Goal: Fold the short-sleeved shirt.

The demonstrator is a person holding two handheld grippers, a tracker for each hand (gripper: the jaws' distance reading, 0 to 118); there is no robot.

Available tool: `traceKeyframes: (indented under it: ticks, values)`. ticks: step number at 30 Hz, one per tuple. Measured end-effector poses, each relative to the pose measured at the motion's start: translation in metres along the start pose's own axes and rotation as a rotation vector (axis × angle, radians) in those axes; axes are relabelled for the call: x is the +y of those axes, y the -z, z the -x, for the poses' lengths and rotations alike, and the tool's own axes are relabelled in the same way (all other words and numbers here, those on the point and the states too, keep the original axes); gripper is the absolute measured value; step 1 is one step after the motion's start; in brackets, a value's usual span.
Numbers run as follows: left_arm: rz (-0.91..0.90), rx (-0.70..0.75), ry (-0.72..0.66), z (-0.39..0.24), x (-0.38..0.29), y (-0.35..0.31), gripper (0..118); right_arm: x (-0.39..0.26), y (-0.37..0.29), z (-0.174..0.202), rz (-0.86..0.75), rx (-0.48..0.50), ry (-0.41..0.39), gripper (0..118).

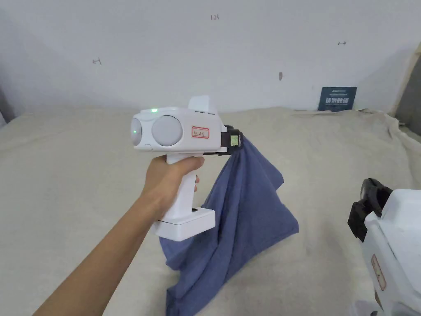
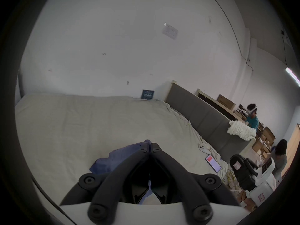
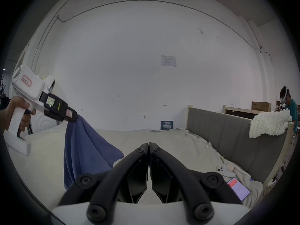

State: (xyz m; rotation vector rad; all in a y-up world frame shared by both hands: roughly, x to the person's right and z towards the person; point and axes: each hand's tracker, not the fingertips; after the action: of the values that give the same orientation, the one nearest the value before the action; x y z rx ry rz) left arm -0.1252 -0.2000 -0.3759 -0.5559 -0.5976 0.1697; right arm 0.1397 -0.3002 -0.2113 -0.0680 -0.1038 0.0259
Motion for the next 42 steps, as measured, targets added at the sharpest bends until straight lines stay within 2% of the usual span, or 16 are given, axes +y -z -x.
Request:
traceKeyframes:
  ticks: [4,9,15,19,24,25,27,28,29,30,31,32,42]
  values:
    - [0.130,-0.027,0.000,-0.018,-0.038,0.051,0,-0.006,-0.005,-0.021,0.013,-0.045,-0.006,1]
    - [0.356,0.042,0.040,-0.013,-0.107,0.119,0,-0.017,-0.010,-0.040,0.042,-0.082,-0.002,1]
    - [0.541,0.116,0.040,-0.001,-0.177,0.167,0,-0.029,-0.014,-0.050,0.074,-0.103,0.002,1]
    - [0.618,0.202,0.069,0.008,-0.207,0.187,0,-0.035,-0.016,-0.054,0.088,-0.108,0.004,1]
    - [0.616,0.211,0.032,0.015,-0.219,0.186,6,-0.038,-0.016,-0.055,0.102,-0.107,0.000,1]
    - [0.609,0.209,0.022,0.016,-0.217,0.185,9,-0.038,-0.016,-0.054,0.103,-0.107,-0.001,1]
    - [0.601,0.213,0.023,0.013,-0.213,0.181,25,-0.037,-0.017,-0.053,0.102,-0.106,-0.002,1]
    - [0.591,0.224,0.031,0.011,-0.210,0.179,40,-0.036,-0.016,-0.052,0.101,-0.105,-0.002,1]
    - [0.581,0.234,0.040,0.010,-0.207,0.176,67,-0.035,-0.016,-0.051,0.100,-0.103,-0.002,1]
    - [0.568,0.252,0.051,0.008,-0.203,0.172,85,-0.034,-0.017,-0.050,0.098,-0.101,-0.003,1]
    - [0.554,0.274,0.055,0.007,-0.198,0.168,101,-0.033,-0.017,-0.049,0.096,-0.099,-0.004,1]
    - [0.538,0.279,0.058,0.007,-0.193,0.163,111,-0.031,-0.016,-0.048,0.095,-0.098,-0.004,1]
    - [0.120,0.262,0.072,0.007,-0.120,0.051,113,-0.014,-0.017,-0.033,0.054,-0.072,0.010,1]
